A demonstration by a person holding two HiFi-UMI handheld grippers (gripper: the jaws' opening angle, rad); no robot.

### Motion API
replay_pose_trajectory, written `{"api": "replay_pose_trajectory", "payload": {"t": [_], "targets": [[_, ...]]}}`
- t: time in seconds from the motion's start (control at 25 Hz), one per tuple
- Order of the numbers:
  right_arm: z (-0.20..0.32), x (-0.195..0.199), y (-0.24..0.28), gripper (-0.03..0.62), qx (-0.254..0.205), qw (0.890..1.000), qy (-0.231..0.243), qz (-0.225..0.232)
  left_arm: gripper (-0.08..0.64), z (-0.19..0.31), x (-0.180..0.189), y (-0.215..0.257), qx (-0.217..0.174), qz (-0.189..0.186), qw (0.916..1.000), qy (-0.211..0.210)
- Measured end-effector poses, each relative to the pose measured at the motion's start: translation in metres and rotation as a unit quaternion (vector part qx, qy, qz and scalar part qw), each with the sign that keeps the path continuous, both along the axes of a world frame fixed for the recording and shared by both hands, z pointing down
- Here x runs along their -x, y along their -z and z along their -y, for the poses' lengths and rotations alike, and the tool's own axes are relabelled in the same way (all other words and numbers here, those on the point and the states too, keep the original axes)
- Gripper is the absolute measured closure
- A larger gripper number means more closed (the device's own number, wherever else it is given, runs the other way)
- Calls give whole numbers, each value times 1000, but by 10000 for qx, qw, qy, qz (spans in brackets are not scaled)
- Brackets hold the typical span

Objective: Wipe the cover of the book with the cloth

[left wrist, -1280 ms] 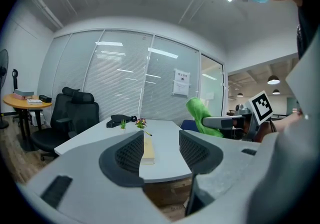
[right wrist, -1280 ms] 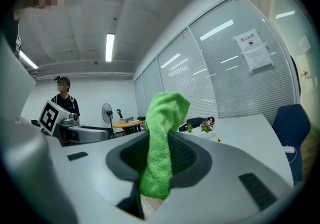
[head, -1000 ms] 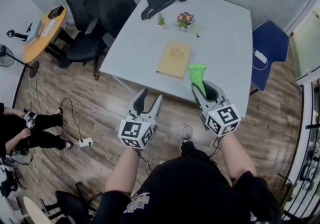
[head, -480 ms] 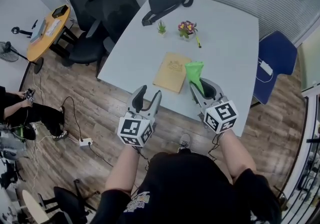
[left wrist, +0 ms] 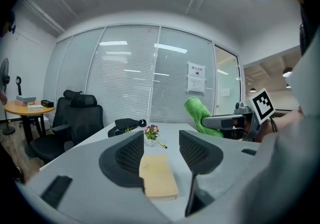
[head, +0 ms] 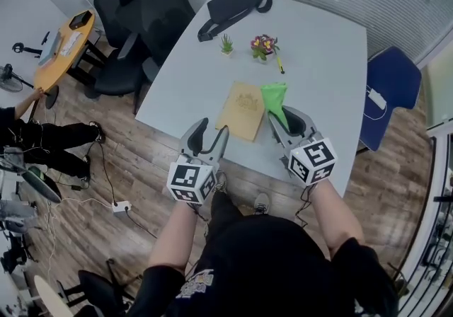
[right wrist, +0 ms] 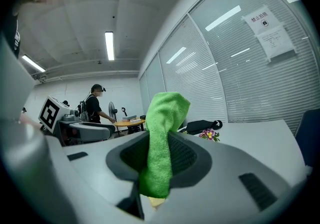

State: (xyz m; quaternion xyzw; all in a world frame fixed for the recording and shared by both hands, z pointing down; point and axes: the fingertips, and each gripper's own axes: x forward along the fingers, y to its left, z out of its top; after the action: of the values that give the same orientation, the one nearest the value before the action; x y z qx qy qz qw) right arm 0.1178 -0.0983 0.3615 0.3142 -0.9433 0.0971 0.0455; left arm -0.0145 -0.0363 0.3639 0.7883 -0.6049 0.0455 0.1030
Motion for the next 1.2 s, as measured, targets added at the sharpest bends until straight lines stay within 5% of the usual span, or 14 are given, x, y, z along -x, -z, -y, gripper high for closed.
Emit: {"api": "replay_pose_trajectory", "payload": {"t": [0.6, 1.2], "targets": [[75, 60, -29, 488, 303, 9953, -895, -224, 351, 99, 51, -42, 461, -44, 9927, -1117], [127, 110, -86, 488, 699, 9846, -1401, -779, 351, 152, 62, -135, 1332, -73, 9659, -2218]]}}
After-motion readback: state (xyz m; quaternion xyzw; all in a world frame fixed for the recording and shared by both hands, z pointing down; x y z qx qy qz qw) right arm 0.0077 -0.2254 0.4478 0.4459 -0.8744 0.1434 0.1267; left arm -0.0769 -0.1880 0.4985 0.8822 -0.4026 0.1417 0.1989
